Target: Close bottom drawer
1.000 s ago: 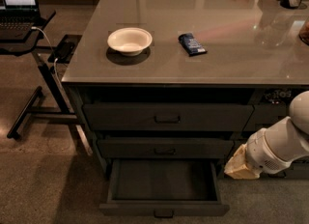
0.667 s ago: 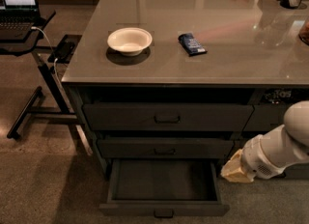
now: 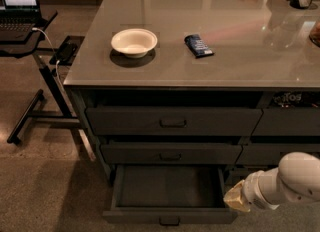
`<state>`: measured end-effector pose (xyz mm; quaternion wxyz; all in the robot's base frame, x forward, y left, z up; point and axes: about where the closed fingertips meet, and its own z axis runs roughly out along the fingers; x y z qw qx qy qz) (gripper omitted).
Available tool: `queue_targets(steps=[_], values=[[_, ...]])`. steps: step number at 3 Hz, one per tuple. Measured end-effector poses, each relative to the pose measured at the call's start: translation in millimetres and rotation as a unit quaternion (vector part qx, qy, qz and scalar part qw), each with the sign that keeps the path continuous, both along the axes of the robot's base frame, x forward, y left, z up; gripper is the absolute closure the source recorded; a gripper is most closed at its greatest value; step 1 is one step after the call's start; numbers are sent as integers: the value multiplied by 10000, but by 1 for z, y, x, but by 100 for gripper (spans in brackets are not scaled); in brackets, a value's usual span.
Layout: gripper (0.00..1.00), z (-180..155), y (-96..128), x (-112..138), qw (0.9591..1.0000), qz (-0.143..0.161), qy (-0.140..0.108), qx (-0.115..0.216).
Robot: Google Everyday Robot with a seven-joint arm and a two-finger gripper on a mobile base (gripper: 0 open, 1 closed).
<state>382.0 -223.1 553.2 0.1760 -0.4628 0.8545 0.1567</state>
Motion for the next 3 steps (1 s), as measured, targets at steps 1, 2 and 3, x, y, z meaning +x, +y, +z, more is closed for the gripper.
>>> queue_targets(steps=[1, 2, 3], values=[[100, -56, -10, 10, 9992, -338, -160, -103], [100, -91, -16, 34, 9969, -626, -454, 159], [100, -90, -16, 63, 9950, -342, -751, 561]])
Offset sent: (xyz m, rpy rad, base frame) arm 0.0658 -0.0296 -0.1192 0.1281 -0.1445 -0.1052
